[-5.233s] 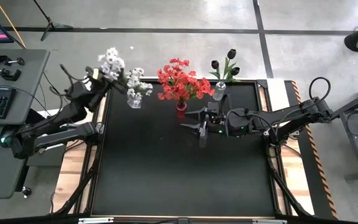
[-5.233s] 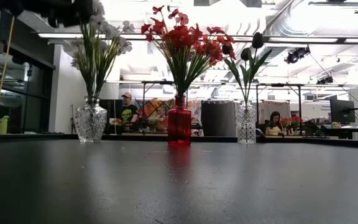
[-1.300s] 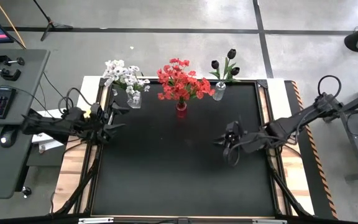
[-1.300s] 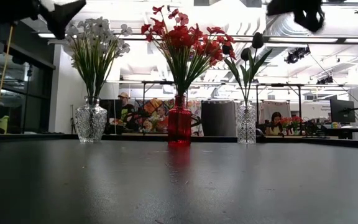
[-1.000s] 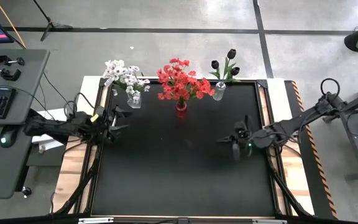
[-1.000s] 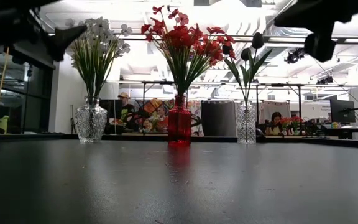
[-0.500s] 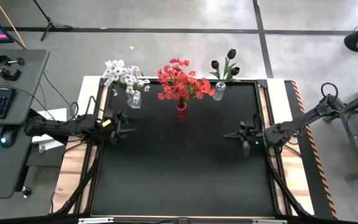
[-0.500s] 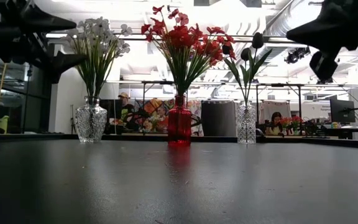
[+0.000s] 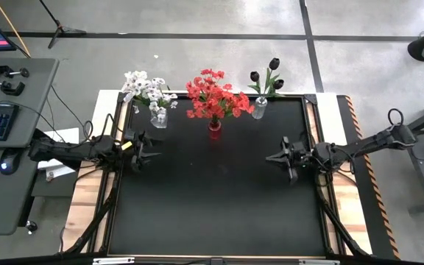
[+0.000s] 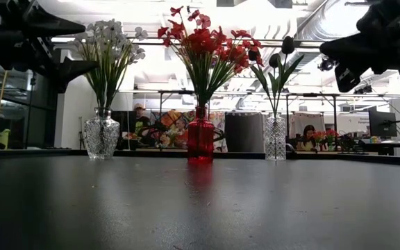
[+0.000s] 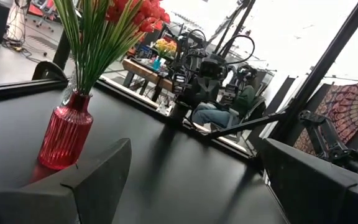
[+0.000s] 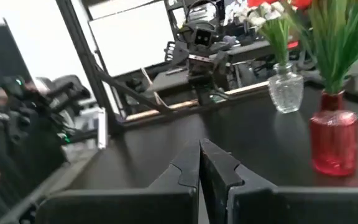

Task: Sort flowers into vase by color
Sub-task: Return to Home Position

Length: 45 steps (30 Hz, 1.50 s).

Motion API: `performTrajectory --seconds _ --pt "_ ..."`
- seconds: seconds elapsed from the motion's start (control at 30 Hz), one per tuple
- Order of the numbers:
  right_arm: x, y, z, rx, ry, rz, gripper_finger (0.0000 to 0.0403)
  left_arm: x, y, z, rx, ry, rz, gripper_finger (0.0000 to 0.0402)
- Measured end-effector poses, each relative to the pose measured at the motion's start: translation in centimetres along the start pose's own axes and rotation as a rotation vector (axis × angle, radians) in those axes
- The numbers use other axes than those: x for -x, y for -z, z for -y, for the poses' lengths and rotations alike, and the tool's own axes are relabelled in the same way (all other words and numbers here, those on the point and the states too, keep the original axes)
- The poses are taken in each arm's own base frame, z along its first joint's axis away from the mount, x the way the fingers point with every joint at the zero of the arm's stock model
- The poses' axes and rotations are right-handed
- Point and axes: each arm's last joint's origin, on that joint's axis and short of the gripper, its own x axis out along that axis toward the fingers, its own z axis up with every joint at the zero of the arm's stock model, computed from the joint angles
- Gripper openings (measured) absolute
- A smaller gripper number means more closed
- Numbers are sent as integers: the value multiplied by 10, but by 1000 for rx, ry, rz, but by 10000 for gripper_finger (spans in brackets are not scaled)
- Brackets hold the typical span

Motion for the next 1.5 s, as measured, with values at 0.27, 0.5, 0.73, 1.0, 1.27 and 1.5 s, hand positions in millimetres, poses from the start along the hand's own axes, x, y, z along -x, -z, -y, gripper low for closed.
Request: performTrajectory --seconds 0.27,0.5,0.73,1.0,1.27,1.5 --pt "-1 6 13 160 79 -80 0 0 0 0 1 0 0 346" --pt "2 20 19 181 124 -236 0 3 -2 0 5 9 19 346" --pt "9 33 23 205 149 -384 0 7 2 -1 2 7 -11 346" --pt "27 7 15 170 50 -130 0 7 4 -1 -1 10 -33 346" --pt "33 -16 11 143 15 123 0 7 4 -1 -3 7 -36 346" --pt "33 -11 12 148 18 74 0 7 4 -1 -3 7 -36 346"
